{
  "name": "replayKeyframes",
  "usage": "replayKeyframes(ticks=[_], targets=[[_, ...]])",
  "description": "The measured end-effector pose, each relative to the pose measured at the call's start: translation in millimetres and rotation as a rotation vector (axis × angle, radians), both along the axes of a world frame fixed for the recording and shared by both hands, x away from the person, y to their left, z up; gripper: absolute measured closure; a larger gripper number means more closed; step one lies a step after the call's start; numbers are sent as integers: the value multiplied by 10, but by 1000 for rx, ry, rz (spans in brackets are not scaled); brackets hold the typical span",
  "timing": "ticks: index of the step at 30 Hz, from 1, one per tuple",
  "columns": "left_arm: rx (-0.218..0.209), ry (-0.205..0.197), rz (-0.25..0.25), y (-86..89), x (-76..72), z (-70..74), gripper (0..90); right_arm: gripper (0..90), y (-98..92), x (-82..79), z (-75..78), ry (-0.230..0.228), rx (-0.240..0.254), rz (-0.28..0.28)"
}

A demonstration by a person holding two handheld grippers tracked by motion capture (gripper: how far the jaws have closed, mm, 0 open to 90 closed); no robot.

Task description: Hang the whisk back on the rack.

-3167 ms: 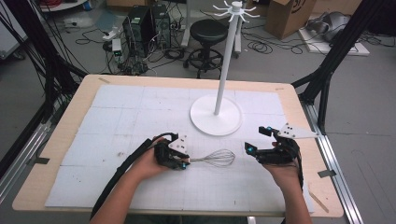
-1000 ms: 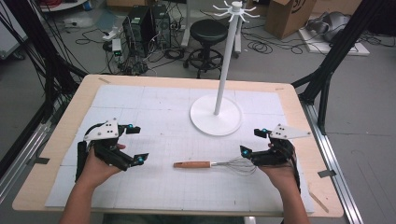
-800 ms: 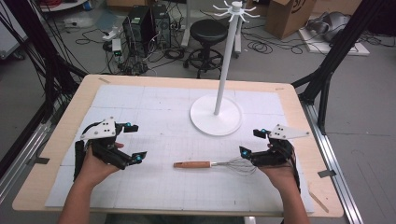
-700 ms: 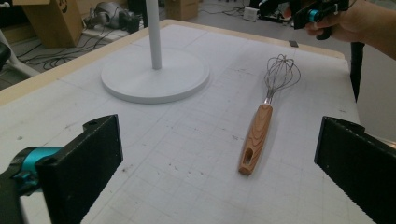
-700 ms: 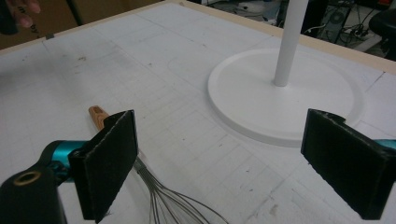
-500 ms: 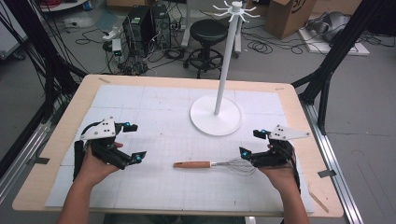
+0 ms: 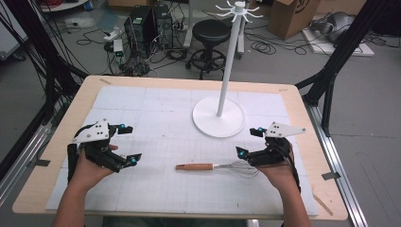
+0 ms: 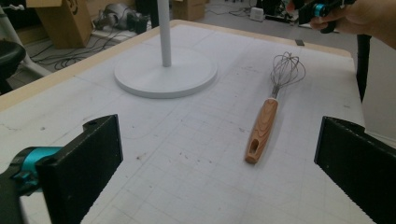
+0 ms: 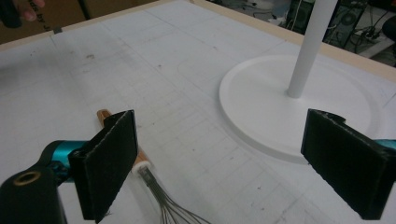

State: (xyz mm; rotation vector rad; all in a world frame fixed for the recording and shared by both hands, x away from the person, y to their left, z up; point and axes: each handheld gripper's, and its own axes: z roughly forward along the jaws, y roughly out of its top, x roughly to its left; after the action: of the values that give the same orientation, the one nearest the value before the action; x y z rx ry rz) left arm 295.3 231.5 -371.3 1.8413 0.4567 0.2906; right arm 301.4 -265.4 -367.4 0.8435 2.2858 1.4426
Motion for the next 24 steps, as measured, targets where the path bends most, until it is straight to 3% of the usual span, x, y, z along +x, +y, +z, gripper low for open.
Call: replayKeyframes(ticks=[6, 13, 24], targets=[[1, 4, 2, 16, 21, -3, 16, 100, 117, 18, 30, 11, -17, 35], [-5, 8, 20, 70, 45, -4, 16, 101, 280, 110, 121, 27, -79, 100], [-3, 8, 44, 140, 33, -31, 16, 101, 728, 266, 6, 139, -217, 240]])
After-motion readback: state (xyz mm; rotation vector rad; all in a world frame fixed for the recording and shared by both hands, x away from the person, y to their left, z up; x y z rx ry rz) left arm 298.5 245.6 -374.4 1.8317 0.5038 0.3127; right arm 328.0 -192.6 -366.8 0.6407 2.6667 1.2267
